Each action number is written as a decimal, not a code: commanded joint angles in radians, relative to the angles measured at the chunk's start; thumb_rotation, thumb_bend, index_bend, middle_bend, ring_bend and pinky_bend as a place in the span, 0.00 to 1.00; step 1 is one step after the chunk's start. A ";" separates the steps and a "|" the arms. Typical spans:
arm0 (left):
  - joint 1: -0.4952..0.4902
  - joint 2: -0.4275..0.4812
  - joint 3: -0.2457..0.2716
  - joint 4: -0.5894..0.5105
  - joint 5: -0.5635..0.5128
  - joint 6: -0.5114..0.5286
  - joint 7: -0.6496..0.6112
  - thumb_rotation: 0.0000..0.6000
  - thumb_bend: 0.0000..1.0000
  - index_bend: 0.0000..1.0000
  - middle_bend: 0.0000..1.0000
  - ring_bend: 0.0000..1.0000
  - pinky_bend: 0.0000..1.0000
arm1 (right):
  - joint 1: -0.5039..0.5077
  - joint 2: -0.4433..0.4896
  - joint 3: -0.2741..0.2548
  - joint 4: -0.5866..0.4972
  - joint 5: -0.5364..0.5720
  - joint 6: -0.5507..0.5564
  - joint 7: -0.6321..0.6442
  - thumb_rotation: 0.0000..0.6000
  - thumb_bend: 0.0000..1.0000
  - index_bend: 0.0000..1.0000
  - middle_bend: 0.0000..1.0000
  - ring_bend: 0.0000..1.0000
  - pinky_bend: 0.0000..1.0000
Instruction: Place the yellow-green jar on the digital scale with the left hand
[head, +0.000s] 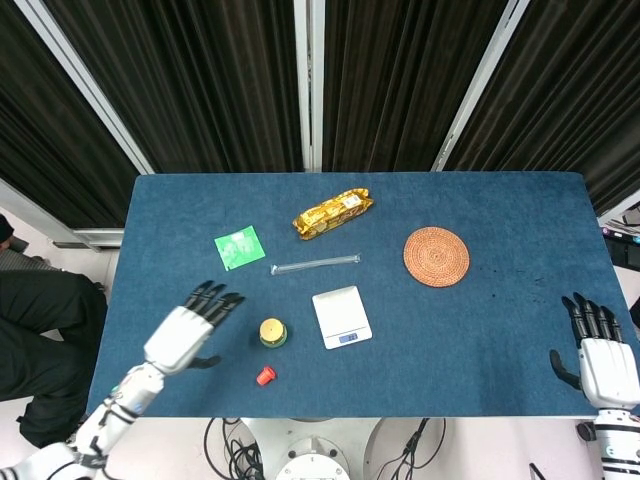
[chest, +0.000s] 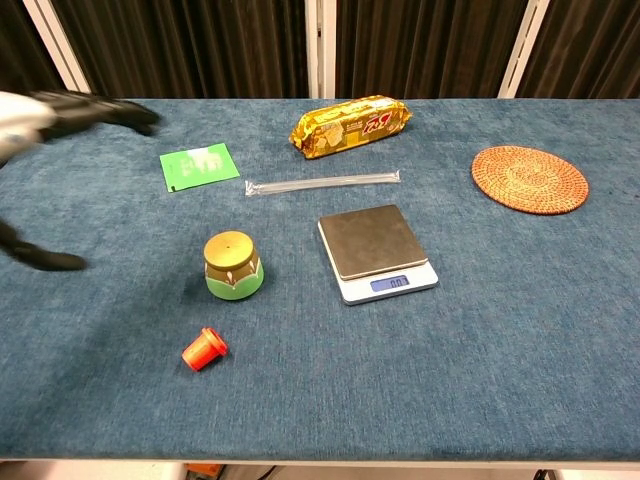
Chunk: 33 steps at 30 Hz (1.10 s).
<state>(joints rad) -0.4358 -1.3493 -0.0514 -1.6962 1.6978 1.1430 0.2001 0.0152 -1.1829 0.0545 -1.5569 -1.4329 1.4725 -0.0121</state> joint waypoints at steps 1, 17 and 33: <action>-0.073 -0.056 -0.023 -0.014 -0.009 -0.079 0.026 1.00 0.06 0.08 0.11 0.00 0.07 | -0.010 0.004 -0.001 0.006 -0.004 0.014 0.011 1.00 0.29 0.00 0.00 0.00 0.00; -0.248 -0.227 -0.061 0.134 -0.113 -0.260 0.083 1.00 0.07 0.13 0.14 0.05 0.18 | -0.034 0.017 -0.001 0.028 -0.008 0.039 0.067 1.00 0.29 0.00 0.00 0.00 0.00; -0.241 -0.262 -0.018 0.193 -0.188 -0.231 0.154 1.00 0.11 0.20 0.24 0.18 0.41 | -0.026 0.008 0.004 0.039 -0.021 0.034 0.071 1.00 0.30 0.00 0.00 0.00 0.00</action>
<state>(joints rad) -0.6769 -1.6104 -0.0696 -1.5047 1.5112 0.9108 0.3531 -0.0112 -1.1748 0.0584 -1.5176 -1.4535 1.5067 0.0587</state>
